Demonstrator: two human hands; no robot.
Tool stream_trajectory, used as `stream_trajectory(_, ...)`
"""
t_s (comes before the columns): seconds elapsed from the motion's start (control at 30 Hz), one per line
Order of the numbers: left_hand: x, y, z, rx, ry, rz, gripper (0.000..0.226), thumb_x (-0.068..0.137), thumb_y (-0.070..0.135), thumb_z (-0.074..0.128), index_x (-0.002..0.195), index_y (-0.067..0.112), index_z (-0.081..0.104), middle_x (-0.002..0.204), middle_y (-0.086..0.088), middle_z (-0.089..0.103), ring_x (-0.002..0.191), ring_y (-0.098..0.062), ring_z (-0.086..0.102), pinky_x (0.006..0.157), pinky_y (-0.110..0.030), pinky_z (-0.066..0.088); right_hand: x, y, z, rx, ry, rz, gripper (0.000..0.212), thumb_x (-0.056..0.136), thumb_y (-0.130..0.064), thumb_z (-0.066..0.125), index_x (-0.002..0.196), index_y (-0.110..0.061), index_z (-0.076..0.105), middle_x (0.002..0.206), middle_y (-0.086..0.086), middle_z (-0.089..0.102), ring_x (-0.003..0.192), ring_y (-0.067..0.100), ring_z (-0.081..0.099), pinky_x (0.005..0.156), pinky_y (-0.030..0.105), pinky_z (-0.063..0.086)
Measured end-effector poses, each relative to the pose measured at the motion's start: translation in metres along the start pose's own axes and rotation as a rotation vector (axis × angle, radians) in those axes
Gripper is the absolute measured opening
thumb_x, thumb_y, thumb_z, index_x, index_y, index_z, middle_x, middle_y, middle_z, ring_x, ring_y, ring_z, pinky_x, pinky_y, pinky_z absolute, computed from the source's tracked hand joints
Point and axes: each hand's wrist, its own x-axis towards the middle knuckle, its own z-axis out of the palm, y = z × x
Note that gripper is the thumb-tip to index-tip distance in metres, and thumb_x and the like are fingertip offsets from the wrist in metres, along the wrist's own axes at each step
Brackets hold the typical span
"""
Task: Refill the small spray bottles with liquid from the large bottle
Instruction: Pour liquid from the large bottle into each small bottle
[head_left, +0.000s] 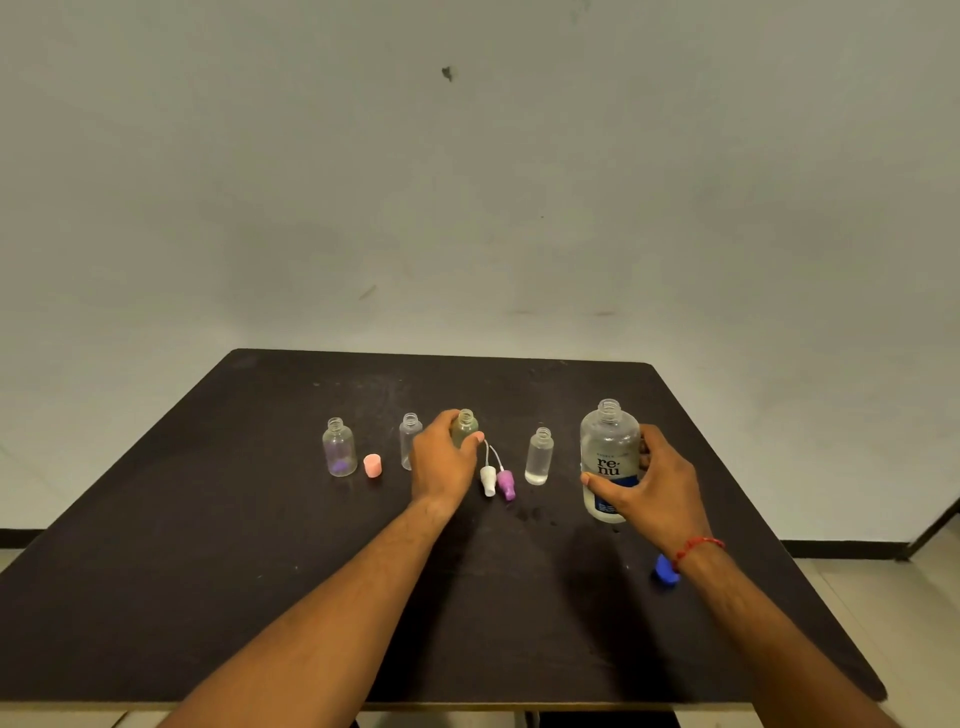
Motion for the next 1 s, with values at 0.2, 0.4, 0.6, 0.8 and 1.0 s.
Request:
stream_trajectory(0.2, -0.003, 0.012, -0.012, -0.039, 0.04, 0.109, 0.041, 0.088, 0.025, 0.077, 0.126, 0.016, 0.067, 0.116, 0.003, 0.071, 0.102, -0.006, 0.063, 0.08, -0.001, 0.04, 0.002, -0.01, 0.001, -0.009, 0.001, -0.067, 0.069, 0.063, -0.039, 0.089, 0.121, -0.031, 0.054, 0.113, -0.012, 0.063, 0.102, 0.007, 0.061, 0.086, 0.021, 0.054)
stream_trajectory(0.4, -0.017, 0.023, -0.023, -0.071, 0.002, 0.226, 0.045, 0.087, 0.036, 0.076, 0.13, 0.024, 0.066, 0.111, 0.01, 0.068, 0.097, -0.001, 0.063, 0.083, -0.01, 0.049, 0.007, -0.026, 0.002, -0.116, -0.028, -0.153, 0.075, 0.066, -0.044, 0.085, 0.131, -0.032, 0.049, 0.115, -0.012, 0.057, 0.102, 0.007, 0.056, 0.088, 0.023, 0.052)
stream_trajectory(0.6, -0.03, 0.029, -0.032, -0.101, -0.02, 0.26, 0.046, 0.085, 0.035, 0.078, 0.128, 0.021, 0.067, 0.113, 0.009, 0.071, 0.084, -0.007, 0.064, 0.077, -0.012, 0.052, 0.013, -0.043, 0.001, -0.271, -0.072, -0.2, 0.079, 0.068, -0.046, 0.082, 0.136, -0.033, 0.044, 0.112, -0.008, 0.054, 0.1, 0.008, 0.056, 0.082, 0.022, 0.053)
stream_trajectory(0.8, -0.038, 0.031, -0.041, -0.132, -0.034, 0.266, 0.047, 0.08, 0.035, 0.083, 0.124, 0.022, 0.07, 0.115, 0.01, 0.072, 0.097, -0.004, 0.067, 0.085, -0.025, 0.057, 0.01, -0.057, 0.001, -0.424, -0.139, -0.217, 0.081, 0.07, -0.05, 0.079, 0.14, -0.035, 0.04, 0.114, -0.008, 0.051, 0.099, 0.007, 0.052, 0.078, 0.022, 0.052)
stream_trajectory(1.0, -0.042, 0.038, -0.05, -0.113, -0.056, 0.303, 0.046, 0.079, 0.035, 0.083, 0.121, 0.022, 0.071, 0.115, 0.009, 0.072, 0.103, -0.001, 0.064, 0.078, -0.009, 0.049, 0.009, -0.065, 0.004, -0.499, -0.177, -0.234, 0.083, 0.073, -0.05, 0.077, 0.143, -0.034, 0.037, 0.118, -0.005, 0.049, 0.105, 0.011, 0.05, 0.083, 0.023, 0.053)
